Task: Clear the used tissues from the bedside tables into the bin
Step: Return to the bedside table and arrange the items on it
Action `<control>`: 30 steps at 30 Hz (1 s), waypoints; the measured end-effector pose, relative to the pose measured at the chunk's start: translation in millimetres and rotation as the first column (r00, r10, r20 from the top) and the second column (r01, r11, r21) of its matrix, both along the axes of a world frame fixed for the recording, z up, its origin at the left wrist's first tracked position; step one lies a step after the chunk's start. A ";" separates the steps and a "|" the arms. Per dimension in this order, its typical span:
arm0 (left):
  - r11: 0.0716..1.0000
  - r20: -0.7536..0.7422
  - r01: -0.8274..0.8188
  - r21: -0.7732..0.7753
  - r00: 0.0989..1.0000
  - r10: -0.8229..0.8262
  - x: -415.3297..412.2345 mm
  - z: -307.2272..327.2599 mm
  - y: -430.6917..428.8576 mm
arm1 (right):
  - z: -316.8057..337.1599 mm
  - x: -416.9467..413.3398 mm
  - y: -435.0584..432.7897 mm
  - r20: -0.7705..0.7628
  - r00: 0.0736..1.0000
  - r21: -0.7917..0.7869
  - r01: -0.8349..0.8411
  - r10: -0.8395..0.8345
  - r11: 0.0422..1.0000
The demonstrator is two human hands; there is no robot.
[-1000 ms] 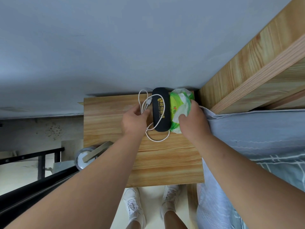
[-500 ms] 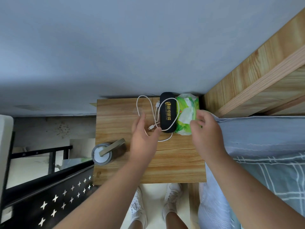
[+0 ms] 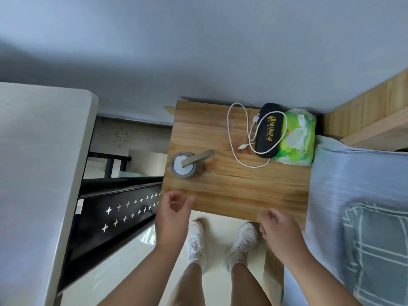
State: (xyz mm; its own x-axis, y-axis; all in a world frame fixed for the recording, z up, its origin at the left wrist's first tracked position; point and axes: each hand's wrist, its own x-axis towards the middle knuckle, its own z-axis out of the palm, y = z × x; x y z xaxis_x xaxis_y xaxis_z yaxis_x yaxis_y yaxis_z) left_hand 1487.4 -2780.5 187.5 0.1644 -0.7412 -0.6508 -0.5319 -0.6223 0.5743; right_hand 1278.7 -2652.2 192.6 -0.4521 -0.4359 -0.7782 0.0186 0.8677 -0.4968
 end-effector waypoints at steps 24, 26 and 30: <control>0.956 -0.278 0.166 -0.240 0.932 -0.232 -66.6 -20.1 -121.0 | -3.2 -14.7 -4.1 0.035 0.997 0.000 0.066 -0.066 0.998; 0.953 -0.299 0.170 -0.250 0.923 -0.243 -78.2 -22.1 -131.1 | -3.8 -17.9 -8.5 0.011 0.996 -0.017 0.086 -0.086 0.996; 0.940 -0.314 0.171 -0.294 0.912 -0.264 -99.8 -25.6 -148.2 | -7.6 -24.4 -20.1 0.012 0.988 -0.056 0.156 -0.156 0.986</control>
State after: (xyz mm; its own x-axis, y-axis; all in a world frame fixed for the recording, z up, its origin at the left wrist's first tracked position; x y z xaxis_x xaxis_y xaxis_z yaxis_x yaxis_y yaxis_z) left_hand 1387.6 -2928.7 161.8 -0.2198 -0.8800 -0.4211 -0.3773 -0.3213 0.8685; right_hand 1254.3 -2672.3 185.0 -0.5124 -0.4035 -0.7580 0.1554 0.8246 -0.5440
